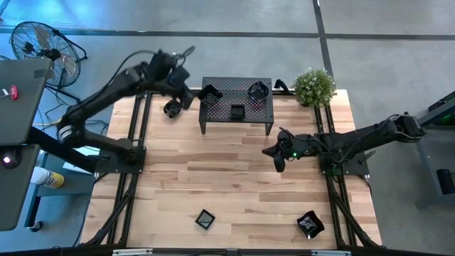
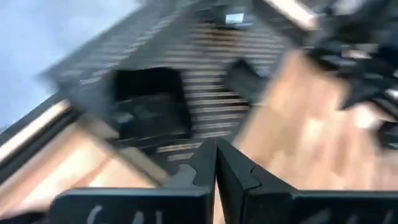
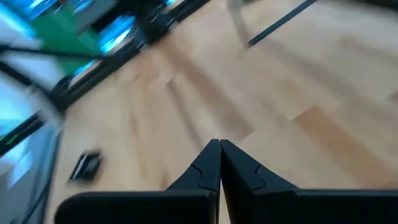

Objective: Pick & Place Mini shaped plates
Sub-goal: Stack the black distorted square plate on top of the black distorted square plate on the shelf

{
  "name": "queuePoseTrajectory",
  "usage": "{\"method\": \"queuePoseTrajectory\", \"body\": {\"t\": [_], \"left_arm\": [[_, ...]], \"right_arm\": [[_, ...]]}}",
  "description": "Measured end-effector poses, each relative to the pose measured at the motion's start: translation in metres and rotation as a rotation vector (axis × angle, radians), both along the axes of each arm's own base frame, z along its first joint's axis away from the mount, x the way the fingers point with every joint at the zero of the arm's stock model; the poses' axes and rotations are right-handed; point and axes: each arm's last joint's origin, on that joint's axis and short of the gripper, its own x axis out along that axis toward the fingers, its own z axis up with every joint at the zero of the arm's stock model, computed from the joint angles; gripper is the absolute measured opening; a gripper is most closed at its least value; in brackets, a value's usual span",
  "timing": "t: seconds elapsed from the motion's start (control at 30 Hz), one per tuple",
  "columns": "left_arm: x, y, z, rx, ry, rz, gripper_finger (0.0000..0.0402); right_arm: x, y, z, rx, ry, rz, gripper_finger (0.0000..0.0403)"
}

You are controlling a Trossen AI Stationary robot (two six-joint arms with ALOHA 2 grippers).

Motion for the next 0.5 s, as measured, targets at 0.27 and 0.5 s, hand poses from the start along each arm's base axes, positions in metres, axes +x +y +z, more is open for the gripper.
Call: {"method": "queuePoseTrajectory", "body": {"t": [0.27,0.5], "left_arm": [[0.001,-0.079,-0.033,0.076,-0.353,-0.155,0.0002],[-0.018,-0.125,-0.078,0.059,-0.427,-0.164,0.0004]], "right_arm": [[-0.011,0.022,0.001,0.084,0.283,0.276,0.0002],[-0.025,0.063,-0.004,0.144,0.459,0.557,0.0036]]}}
